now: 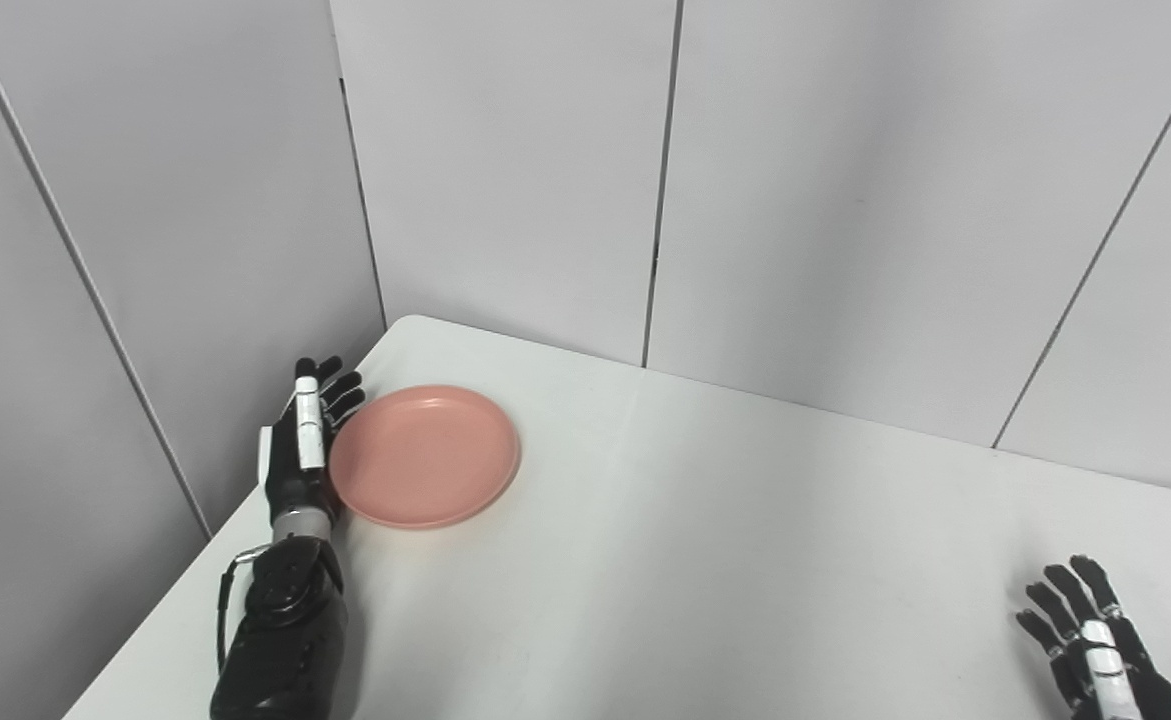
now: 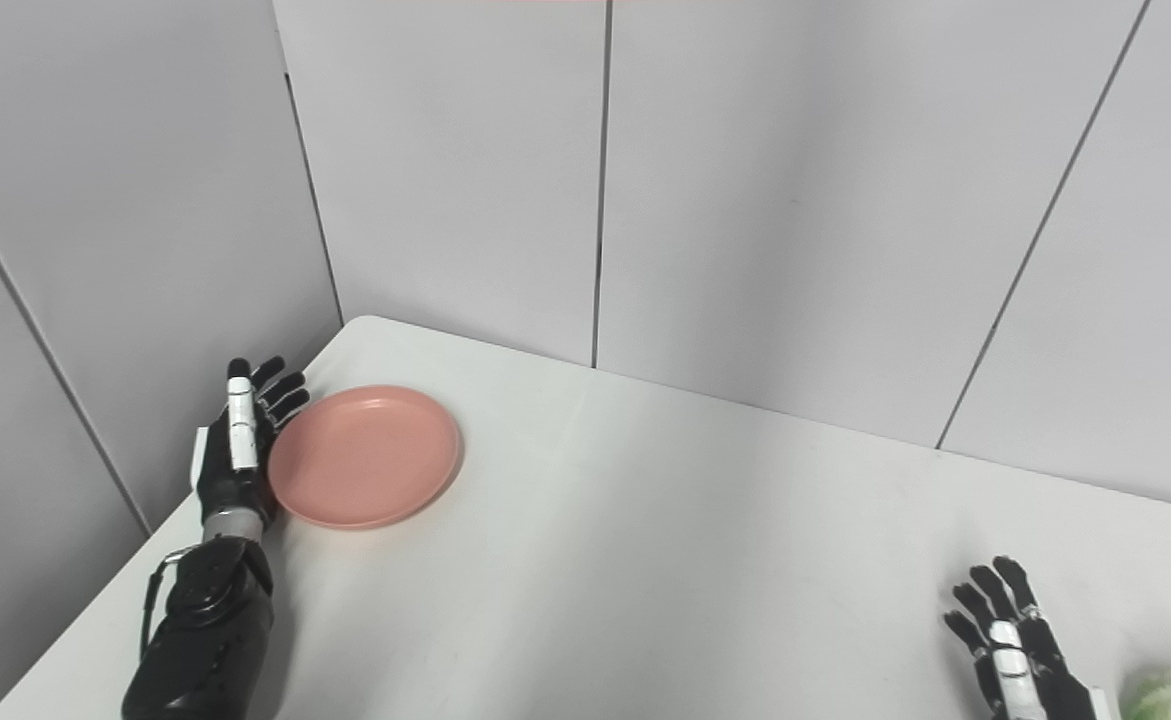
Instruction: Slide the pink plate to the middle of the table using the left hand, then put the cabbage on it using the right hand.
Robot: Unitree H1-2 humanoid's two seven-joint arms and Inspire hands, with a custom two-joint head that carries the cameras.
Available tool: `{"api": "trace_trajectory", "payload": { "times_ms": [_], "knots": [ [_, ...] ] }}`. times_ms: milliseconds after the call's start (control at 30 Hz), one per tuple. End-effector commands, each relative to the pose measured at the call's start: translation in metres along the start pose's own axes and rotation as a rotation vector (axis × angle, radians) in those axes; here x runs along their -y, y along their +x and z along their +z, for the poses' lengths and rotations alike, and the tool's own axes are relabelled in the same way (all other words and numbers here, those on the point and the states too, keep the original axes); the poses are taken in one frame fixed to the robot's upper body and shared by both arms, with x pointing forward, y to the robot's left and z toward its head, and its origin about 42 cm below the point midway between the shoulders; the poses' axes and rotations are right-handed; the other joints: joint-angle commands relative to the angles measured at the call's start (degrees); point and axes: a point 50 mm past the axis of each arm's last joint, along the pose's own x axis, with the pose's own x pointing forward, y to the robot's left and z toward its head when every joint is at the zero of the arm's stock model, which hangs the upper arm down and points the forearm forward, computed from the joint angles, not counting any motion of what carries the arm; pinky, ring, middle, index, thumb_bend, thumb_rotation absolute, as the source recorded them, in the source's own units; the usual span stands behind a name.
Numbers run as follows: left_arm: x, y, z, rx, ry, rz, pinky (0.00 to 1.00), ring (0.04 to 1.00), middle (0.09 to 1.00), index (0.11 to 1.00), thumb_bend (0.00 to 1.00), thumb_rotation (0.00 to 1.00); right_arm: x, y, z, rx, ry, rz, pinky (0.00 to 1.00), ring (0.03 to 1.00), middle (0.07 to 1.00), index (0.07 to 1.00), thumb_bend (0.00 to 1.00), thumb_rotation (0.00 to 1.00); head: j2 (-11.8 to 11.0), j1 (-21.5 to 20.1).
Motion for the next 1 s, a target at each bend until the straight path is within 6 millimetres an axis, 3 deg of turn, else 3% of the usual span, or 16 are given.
{"api": "trace_trajectory", "payload": {
  "times_ms": [0,167,467,833,967],
  "knots": [
    [0.008,0.006,0.012,0.022,0.000,-0.047,0.87,0.854,0.838,0.837,0.79,0.99,0.001,-0.006,-0.007,0.011,0.016,0.002,0.88,0.895,0.905,0.915,0.71,0.71,0.12,0.08],
    [0.012,0.006,0.011,0.030,-0.003,-0.057,0.95,0.903,0.862,0.865,0.77,1.00,0.002,-0.005,-0.007,0.005,0.012,-0.002,0.87,0.890,0.902,0.905,0.71,0.71,0.12,0.08],
    [0.010,0.007,0.015,0.071,-0.008,-0.050,0.97,0.916,0.878,0.880,0.78,1.00,0.002,-0.005,-0.006,0.004,0.019,-0.004,0.89,0.897,0.901,0.906,0.75,0.70,0.58,0.03],
    [0.039,-0.006,0.014,-0.004,-0.070,-0.121,0.87,0.861,0.851,0.855,0.80,0.92,0.001,-0.005,-0.004,0.002,0.021,-0.003,0.92,0.912,0.916,0.925,0.75,0.71,1.51,-0.85],
    [0.054,-0.014,0.013,-0.027,-0.044,-0.216,0.85,0.845,0.854,0.860,0.80,0.94,0.001,-0.005,-0.003,0.008,0.016,-0.005,0.96,0.937,0.928,0.935,0.75,0.72,1.80,-0.87]
  ]
}}
